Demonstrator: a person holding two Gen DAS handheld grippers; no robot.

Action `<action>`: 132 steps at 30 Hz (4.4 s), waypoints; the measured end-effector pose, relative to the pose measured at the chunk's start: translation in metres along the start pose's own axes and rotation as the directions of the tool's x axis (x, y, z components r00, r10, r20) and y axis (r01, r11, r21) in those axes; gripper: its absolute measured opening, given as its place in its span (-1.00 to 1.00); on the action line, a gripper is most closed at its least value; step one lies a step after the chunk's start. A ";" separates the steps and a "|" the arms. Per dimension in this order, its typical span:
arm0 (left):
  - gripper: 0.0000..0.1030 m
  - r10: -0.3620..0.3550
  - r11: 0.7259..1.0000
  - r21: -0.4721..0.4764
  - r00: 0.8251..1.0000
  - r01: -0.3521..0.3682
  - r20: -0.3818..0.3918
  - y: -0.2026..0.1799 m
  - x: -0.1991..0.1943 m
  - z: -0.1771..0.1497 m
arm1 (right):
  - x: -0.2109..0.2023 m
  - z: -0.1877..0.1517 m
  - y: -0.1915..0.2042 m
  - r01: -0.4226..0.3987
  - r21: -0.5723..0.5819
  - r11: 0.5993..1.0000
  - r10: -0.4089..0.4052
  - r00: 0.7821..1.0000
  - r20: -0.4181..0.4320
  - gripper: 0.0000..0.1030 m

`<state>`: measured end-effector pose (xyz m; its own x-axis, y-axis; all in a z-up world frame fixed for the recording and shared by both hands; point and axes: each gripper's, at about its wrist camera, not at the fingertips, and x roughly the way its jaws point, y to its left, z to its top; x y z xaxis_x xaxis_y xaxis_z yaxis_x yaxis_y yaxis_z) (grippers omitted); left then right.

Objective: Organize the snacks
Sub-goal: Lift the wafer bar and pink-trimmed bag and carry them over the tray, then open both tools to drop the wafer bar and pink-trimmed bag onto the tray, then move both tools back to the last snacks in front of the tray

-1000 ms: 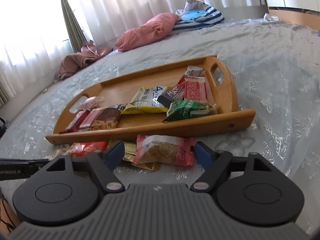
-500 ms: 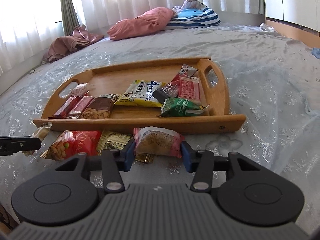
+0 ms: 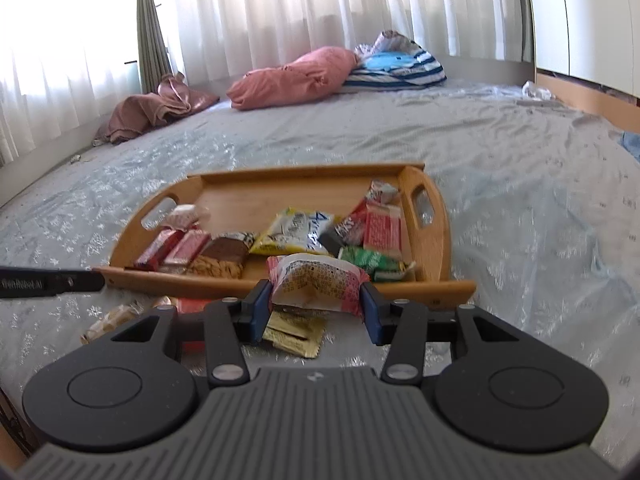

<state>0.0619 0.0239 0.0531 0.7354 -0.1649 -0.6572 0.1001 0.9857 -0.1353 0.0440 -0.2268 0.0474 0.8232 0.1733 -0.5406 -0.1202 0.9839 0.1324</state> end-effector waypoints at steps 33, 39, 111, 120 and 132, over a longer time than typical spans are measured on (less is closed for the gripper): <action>-0.60 -0.046 0.998 0.031 0.998 0.045 0.032 -0.010 0.017 0.041 | 0.029 0.025 0.004 -0.024 -0.012 1.000 0.024 1.000 -0.018 -0.02; -0.60 -0.043 0.999 0.006 0.999 0.043 0.022 -0.011 0.053 0.077 | 0.057 0.046 0.009 -0.057 -0.055 0.997 0.056 0.998 -0.027 -0.02; 0.76 -0.036 0.990 0.138 0.999 0.037 -0.011 -0.049 0.013 0.028 | 0.031 0.025 -0.010 -0.051 -0.131 0.990 0.050 0.999 -0.006 0.97; 0.76 -0.041 0.983 0.173 0.996 0.054 -0.079 -0.064 0.025 0.008 | 0.015 -0.005 -0.009 -0.018 -0.212 0.977 0.016 1.000 -0.012 1.00; 0.62 -0.039 0.985 0.160 0.992 0.059 -0.123 -0.090 0.053 -0.003 | 0.004 -0.030 -0.010 0.004 -0.268 0.963 -0.010 1.000 -0.024 1.00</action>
<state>0.0903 -0.0741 0.0281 0.6429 -0.2066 -0.7375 0.2493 0.9669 -0.0536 0.0320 -0.2346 0.0196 0.8112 0.1642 -0.5613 -0.2618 0.9602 -0.0974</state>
